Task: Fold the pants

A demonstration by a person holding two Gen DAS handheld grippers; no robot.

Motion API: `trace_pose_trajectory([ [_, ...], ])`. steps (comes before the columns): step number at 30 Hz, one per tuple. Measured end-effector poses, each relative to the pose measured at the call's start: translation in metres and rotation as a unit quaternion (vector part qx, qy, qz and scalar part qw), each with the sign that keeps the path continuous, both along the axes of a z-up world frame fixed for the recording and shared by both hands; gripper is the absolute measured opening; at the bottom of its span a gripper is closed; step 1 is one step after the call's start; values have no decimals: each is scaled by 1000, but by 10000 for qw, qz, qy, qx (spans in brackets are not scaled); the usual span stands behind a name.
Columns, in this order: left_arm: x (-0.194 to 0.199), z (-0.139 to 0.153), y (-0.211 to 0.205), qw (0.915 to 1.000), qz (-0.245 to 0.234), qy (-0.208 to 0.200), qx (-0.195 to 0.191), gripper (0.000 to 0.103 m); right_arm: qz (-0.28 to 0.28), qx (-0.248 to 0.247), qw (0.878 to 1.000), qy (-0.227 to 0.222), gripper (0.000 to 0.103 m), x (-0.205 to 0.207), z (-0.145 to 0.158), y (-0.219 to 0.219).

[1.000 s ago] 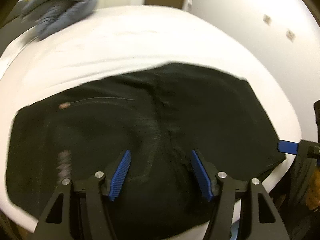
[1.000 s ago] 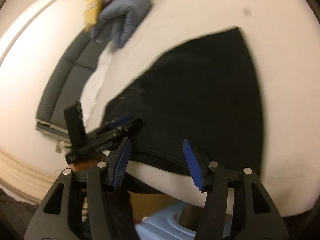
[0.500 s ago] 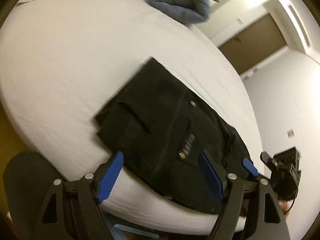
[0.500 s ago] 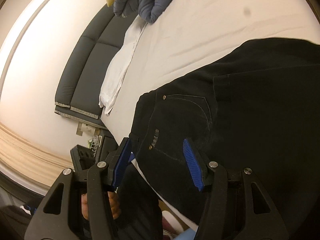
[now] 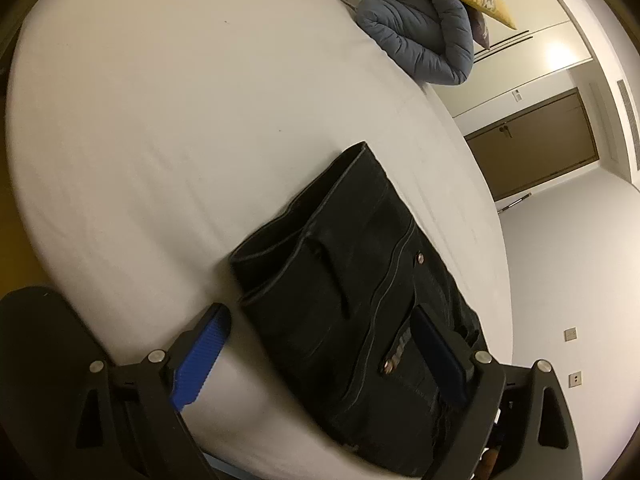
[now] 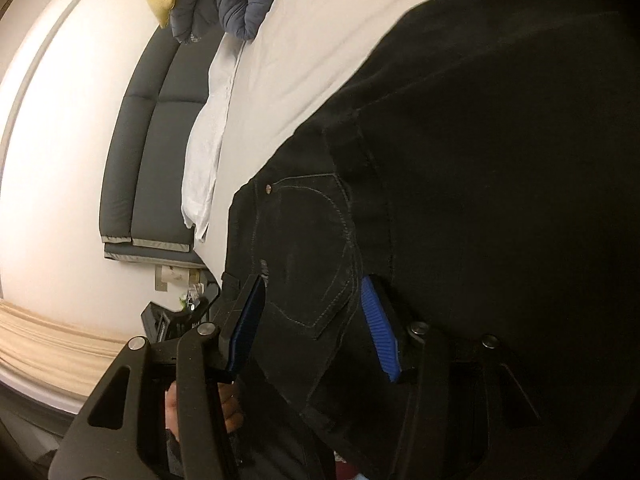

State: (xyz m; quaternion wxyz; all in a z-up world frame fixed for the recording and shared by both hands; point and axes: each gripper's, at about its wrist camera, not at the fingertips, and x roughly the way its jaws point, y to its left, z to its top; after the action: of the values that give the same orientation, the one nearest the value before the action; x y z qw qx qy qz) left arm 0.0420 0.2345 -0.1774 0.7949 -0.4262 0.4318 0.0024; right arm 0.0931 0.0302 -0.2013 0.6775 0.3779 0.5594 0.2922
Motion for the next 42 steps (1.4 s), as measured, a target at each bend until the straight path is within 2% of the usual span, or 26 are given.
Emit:
trace_pose_trajectory([
  [1,1,1,0,10000,-25,-23,-26,81,27,-12,10000,-32,51,1,3,1],
  [2,6,1,0,9999,-87,3,-66,67,31,6,10000,-50,51,2,4,1],
  [4,10,-2,2,9999,-98,104,-82,53,14,68,9999,-77,51,6,8,2],
  [5,12,-3,2,9998,-142,126,-114,39,22,29,10000,-64,51,8,7,3],
  [7,7,0,0,9996,-255,123,-63,34,104,-241,9996,95,49,13,1,7],
  [9,7,10,-7,9990,-385,63,199,29,126,-369,9990,239,48,16,-6,8],
  [13,6,36,-28,9939,-607,-128,911,26,5,-445,9986,281,48,17,-7,9],
  [16,7,63,-52,9835,-865,-374,1543,25,-28,-590,9981,143,48,13,-6,12],
  [21,8,98,-85,9645,-1179,-648,2272,19,-170,-447,9987,151,45,8,-12,10],
  [32,13,114,-112,9500,-1300,-586,2777,17,-241,-190,9993,196,42,7,-23,-6],
  [42,17,123,-128,9417,-1413,-621,2989,17,-265,-139,9995,133,45,5,-26,-11],
])
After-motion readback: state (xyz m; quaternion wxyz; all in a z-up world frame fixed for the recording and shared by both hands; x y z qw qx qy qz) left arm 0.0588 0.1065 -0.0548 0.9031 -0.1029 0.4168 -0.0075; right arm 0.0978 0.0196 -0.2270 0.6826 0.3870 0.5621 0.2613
